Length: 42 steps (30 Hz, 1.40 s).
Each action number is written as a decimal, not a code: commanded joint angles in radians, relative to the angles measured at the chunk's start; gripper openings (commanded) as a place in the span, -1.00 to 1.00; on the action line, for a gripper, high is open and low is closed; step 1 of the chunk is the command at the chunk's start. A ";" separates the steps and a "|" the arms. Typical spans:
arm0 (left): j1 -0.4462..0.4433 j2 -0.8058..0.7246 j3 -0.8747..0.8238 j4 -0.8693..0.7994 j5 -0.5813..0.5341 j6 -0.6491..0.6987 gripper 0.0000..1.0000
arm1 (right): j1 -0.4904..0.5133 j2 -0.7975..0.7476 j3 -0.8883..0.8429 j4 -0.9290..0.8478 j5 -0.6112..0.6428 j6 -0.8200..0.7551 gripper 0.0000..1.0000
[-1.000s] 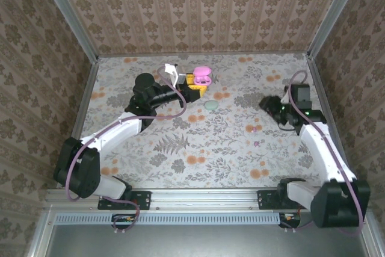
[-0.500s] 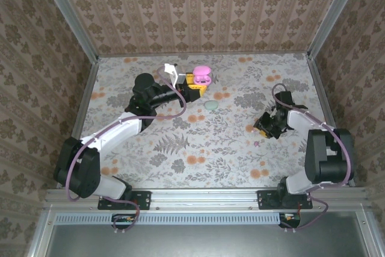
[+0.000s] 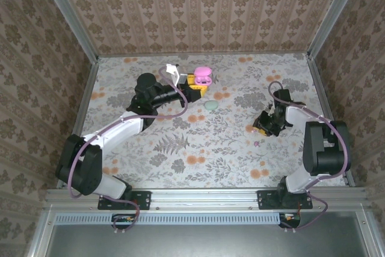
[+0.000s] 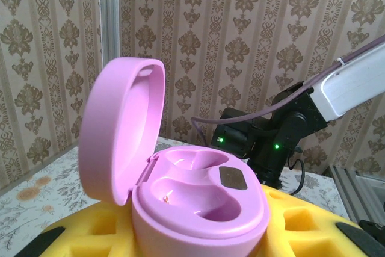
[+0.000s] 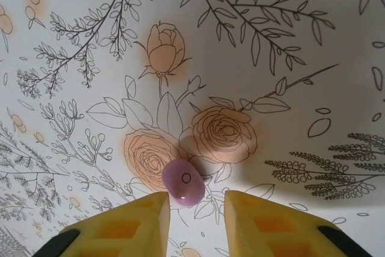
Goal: Insert wireless bluetooth earbuds into charging case
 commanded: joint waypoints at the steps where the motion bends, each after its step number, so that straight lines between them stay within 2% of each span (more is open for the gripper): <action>1: -0.002 0.005 0.029 0.025 0.004 -0.018 -0.37 | 0.005 0.028 0.029 -0.010 -0.025 -0.038 -0.39; 8: -0.002 0.004 0.030 0.021 0.001 -0.017 -0.37 | 0.022 0.059 0.052 -0.010 -0.051 -0.057 -0.42; 35: 0.000 -0.015 0.016 -0.002 -0.003 -0.008 -0.37 | 0.073 0.129 0.113 -0.067 0.025 -0.052 -0.47; 42: 0.001 -0.018 0.016 -0.011 -0.003 -0.002 -0.38 | 0.090 0.142 0.140 -0.071 0.034 -0.050 -0.53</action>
